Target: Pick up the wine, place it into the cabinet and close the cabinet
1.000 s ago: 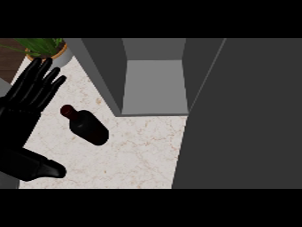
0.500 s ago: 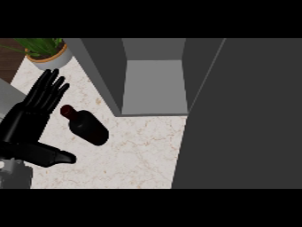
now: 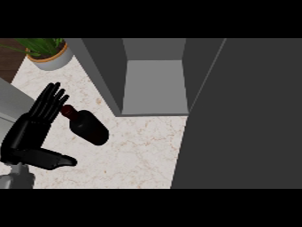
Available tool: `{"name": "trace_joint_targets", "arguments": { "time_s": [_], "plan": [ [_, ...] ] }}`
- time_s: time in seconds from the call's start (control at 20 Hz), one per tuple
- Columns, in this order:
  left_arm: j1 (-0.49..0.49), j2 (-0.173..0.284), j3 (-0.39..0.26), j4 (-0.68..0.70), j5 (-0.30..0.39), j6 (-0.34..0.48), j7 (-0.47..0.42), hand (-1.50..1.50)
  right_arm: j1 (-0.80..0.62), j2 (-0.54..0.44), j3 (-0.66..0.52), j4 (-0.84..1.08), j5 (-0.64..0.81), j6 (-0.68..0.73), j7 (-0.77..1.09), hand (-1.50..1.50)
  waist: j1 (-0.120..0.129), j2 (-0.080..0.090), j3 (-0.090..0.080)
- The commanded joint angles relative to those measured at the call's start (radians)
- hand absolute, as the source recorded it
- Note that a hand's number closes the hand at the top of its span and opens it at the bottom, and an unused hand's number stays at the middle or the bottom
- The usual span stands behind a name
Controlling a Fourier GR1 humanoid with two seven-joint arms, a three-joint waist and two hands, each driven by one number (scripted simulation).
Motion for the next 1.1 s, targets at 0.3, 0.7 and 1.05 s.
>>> {"name": "trace_joint_targets", "arguments": {
  "time_s": [0.3, 0.7, 1.05],
  "plan": [
    [-0.031, -0.004, -0.003, 0.248, -0.096, -0.038, -0.184, -1.5, -0.002, -0.034, 0.093, -0.193, 0.165, -0.057, 0.122, -1.5, -0.007, -0.001, -0.001],
    [-0.104, 0.018, 0.041, 0.47, -0.142, -0.033, -0.325, -1.5, -0.002, -0.076, 0.065, -0.197, 0.124, -0.058, 0.091, -1.5, -0.005, 0.001, 0.0],
    [-0.2, 0.019, 0.043, 0.696, -0.177, -0.065, -0.435, -1.5, 0.035, -0.123, 0.044, -0.199, 0.078, -0.061, 0.038, -1.5, -0.009, 0.003, 0.0]
  ]
}}
